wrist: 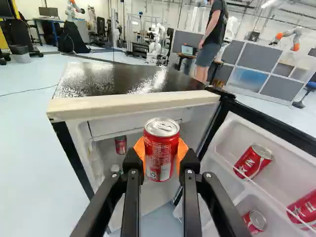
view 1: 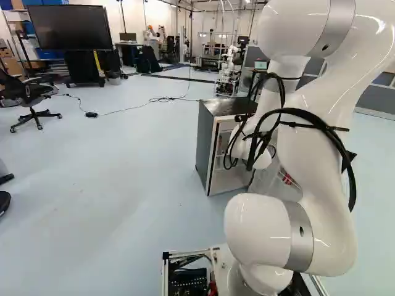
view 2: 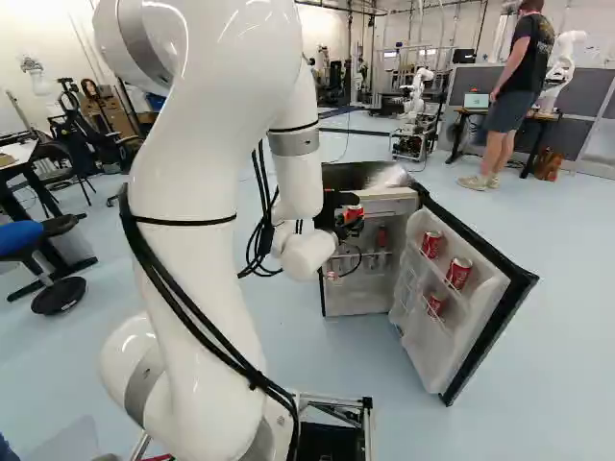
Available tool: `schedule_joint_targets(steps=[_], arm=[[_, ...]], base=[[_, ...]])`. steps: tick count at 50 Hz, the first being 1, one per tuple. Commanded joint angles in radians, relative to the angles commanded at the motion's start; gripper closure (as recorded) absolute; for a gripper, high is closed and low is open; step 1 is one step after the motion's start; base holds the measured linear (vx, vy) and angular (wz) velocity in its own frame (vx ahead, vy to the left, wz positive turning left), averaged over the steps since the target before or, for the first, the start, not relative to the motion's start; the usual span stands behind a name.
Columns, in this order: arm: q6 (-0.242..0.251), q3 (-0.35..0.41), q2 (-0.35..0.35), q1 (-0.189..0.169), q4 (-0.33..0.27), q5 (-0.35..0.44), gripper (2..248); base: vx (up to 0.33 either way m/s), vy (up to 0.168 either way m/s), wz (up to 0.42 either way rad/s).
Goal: Grab a drink from the fridge
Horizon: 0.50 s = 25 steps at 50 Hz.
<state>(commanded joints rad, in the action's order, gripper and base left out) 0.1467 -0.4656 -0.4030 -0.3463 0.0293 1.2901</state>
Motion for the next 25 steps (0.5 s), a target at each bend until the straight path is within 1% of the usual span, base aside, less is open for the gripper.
schedule_joint_targets(steps=[25], arm=[[0.0,0.015,0.072,0.0,0.0,0.003,166]], base=[[0.0,0.0,0.0]])
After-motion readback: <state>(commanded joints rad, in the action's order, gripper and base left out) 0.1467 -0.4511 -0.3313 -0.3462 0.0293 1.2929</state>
